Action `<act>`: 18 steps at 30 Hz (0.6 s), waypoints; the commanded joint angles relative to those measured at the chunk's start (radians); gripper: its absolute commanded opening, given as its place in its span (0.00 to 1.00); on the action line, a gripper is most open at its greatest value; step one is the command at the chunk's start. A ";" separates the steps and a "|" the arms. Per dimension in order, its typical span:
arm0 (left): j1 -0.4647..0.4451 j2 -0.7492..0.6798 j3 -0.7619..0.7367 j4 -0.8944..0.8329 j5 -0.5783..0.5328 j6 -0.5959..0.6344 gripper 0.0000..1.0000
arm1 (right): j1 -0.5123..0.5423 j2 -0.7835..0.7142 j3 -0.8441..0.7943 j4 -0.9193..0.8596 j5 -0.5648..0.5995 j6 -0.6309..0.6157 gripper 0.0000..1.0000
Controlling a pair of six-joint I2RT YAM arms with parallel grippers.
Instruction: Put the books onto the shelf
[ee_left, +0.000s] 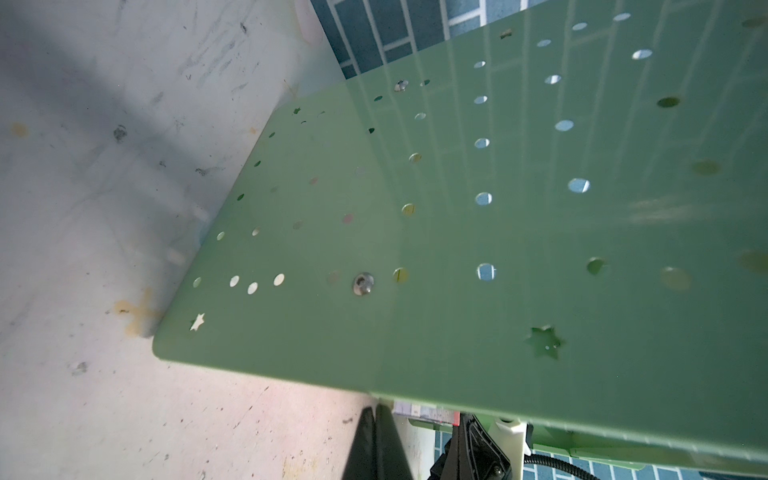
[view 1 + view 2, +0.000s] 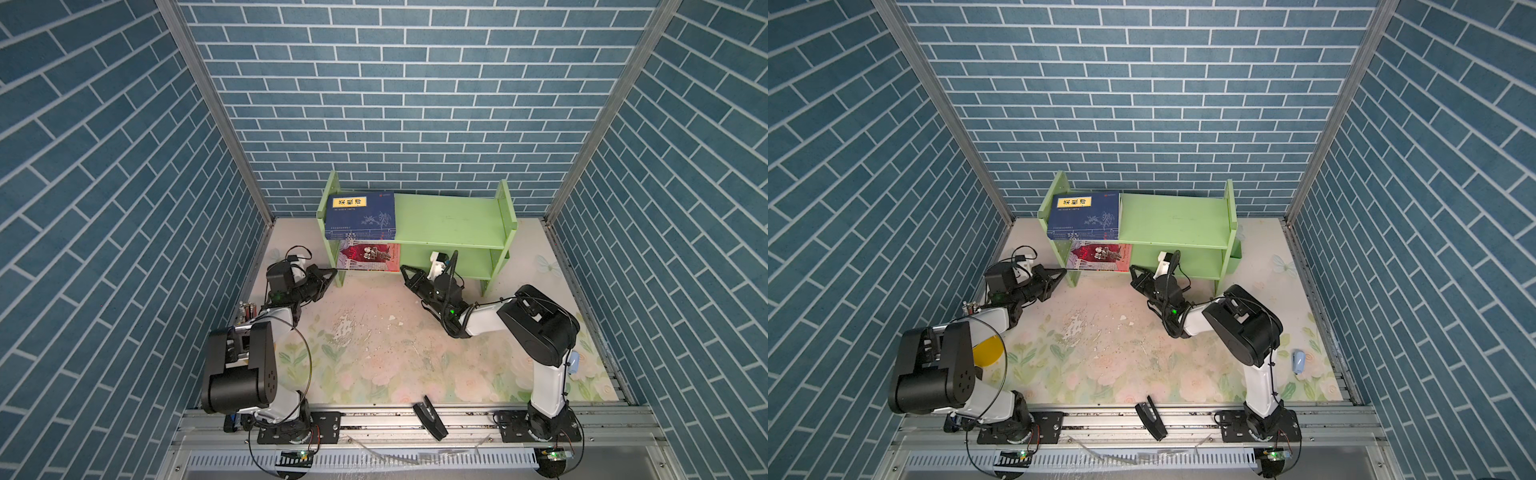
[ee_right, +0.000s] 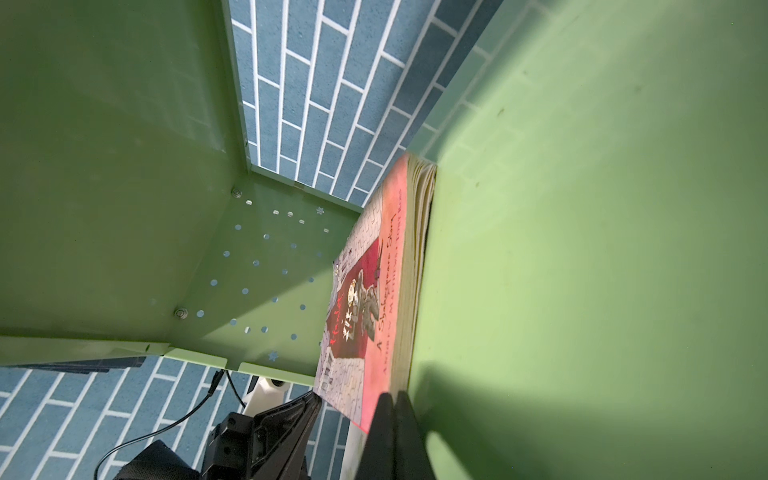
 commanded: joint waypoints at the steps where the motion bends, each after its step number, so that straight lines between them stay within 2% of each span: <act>1: 0.004 0.013 0.022 0.030 0.009 -0.004 0.06 | 0.003 -0.020 -0.023 -0.006 0.024 0.010 0.00; 10: 0.006 -0.018 0.004 -0.023 0.013 0.030 0.05 | 0.004 -0.045 -0.054 0.032 0.042 -0.010 0.00; 15: 0.028 -0.093 -0.012 -0.110 0.015 0.093 0.05 | 0.006 -0.107 -0.113 0.042 0.036 -0.028 0.00; 18: 0.045 -0.146 -0.001 -0.201 0.014 0.168 0.09 | 0.016 -0.154 -0.158 0.013 -0.002 -0.027 0.00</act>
